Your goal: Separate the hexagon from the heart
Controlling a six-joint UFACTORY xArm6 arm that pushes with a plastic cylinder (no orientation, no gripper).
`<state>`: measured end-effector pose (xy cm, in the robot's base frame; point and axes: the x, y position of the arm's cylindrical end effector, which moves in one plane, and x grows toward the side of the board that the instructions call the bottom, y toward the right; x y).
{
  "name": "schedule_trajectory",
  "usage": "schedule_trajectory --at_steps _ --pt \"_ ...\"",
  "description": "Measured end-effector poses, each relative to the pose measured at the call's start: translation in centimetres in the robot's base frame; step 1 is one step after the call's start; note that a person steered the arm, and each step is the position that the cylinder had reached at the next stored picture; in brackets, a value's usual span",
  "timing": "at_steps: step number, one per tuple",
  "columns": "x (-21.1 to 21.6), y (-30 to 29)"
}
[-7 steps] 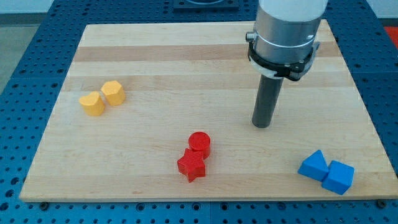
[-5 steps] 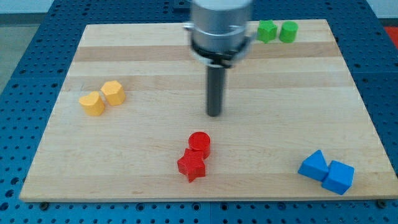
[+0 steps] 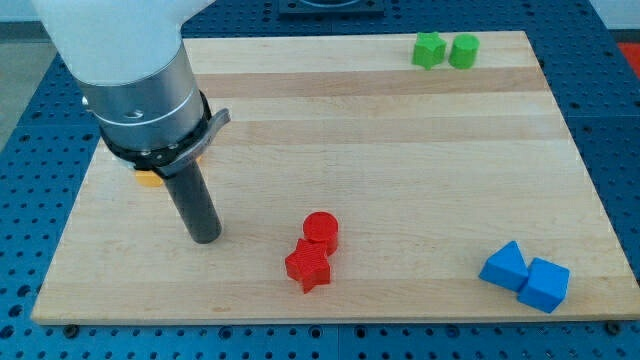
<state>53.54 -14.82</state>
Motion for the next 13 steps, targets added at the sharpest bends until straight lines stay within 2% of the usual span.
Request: schedule_trajectory --at_steps 1,3,5,7,8,11,13 --pt "1.5 -4.8" --pt "1.5 -5.7" --pt "-2.8 -11.8" --pt "-6.0 -12.0" --pt "-7.4 -10.4" --pt "-17.4 1.2" --pt "-17.5 1.7"
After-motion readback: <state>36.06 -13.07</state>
